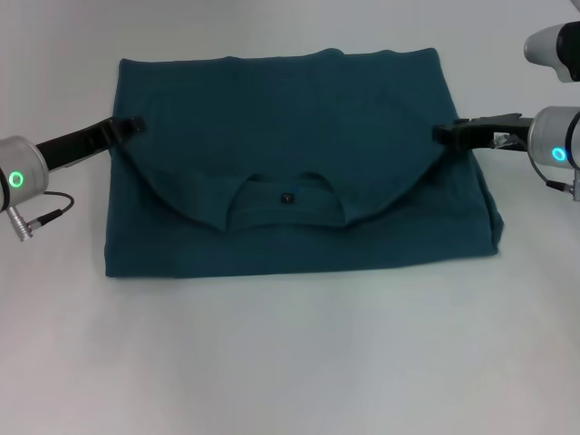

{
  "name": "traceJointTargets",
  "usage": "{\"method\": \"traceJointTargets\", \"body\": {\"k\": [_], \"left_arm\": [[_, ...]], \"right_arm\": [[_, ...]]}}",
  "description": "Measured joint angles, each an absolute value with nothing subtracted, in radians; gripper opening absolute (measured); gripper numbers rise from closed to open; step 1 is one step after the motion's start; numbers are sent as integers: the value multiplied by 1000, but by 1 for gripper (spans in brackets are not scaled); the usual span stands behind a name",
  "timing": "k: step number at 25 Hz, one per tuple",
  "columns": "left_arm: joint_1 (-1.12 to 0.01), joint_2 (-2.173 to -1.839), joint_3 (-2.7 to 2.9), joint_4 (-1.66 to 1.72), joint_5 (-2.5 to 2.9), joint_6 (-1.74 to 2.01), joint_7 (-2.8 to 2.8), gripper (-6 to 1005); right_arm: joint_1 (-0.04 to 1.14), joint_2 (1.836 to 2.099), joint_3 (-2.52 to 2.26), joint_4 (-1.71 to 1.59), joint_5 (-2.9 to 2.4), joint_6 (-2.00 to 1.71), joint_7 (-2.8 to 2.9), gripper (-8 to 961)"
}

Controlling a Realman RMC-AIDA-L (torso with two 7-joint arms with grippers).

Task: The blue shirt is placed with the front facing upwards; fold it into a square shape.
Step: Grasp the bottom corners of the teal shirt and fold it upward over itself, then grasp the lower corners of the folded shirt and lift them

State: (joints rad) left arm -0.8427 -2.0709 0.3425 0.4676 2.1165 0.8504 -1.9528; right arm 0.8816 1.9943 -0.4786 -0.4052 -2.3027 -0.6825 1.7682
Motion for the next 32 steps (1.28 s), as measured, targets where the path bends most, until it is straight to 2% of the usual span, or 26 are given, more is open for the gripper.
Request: {"method": "traceJointTargets", "body": {"k": [1, 6, 8, 11, 19, 24, 32], "left_arm": [[-842, -2071, 342, 469, 2116, 850, -1955, 166], [-834, -2071, 340, 492, 2102, 861, -1958, 346], [-828, -2072, 346, 505, 2090, 872, -1959, 547], [-808, -2080, 347, 537, 2061, 913, -1956, 612], [-726, -2087, 354, 615, 2035, 1124, -1959, 786], [-659, -2091, 360, 669, 2035, 1229, -1953, 884], [-567, -2098, 452, 734, 2044, 1281, -1923, 885]], "right_arm": [[879, 1996, -479, -413, -2302, -683, 1769, 225], [855, 2007, -476, -475, -2300, -700, 1778, 468], [844, 2014, -476, -503, -2295, -705, 1779, 511], [823, 2022, -478, -536, -2286, -726, 1779, 576], [725, 2022, -477, -608, -2216, -919, 1781, 573], [657, 2010, -469, -648, -2176, -1074, 1783, 571], [573, 1985, -476, -659, -2131, -1223, 1855, 569]]}}
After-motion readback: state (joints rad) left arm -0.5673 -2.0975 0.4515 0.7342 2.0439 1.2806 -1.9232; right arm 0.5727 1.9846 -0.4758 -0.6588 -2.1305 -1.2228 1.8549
